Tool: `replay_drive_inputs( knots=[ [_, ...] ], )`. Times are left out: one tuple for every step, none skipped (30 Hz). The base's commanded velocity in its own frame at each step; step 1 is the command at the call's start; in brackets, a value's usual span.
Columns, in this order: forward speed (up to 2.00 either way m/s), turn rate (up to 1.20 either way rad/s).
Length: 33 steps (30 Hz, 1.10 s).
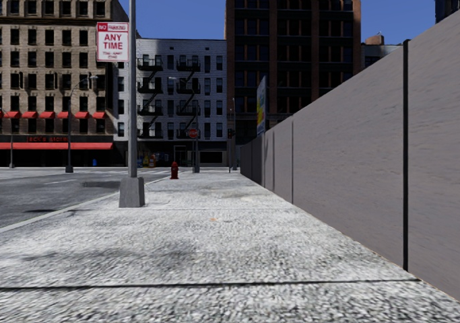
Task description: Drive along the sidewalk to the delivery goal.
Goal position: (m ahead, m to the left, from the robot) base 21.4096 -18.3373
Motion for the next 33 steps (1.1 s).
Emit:
replay_drive_inputs(
  knots=[
    [2.0,0.0],
    [2.0,0.0],
    [2.0,0.0],
    [2.0,0.0],
    [2.0,0.0],
    [2.0,0.0],
    [2.0,0.0],
    [2.0,0.0],
    [2.0,0.0],
    [2.0,0.0],
    [2.0,0.0],
    [2.0,0.0],
    [2.0,0.0],
    [2.0,0.0],
    [2.0,0.0],
    [2.0,0.0],
    [2.0,0.0],
    [2.0,0.0],
    [2.0,0.0],
    [2.0,0.0],
    [2.0,0.0],
    [2.0,0.0],
    [2.0,0.0],
    [2.0,0.0],
    [2.0,0.0],
    [2.0,0.0],
    [2.0,0.0],
    [2.0,0.0],
    [2.0,0.0],
    [2.0,0.0],
    [2.0,0.0],
    [2.0,0.0],
    [2.0,0.0]
  ],
)
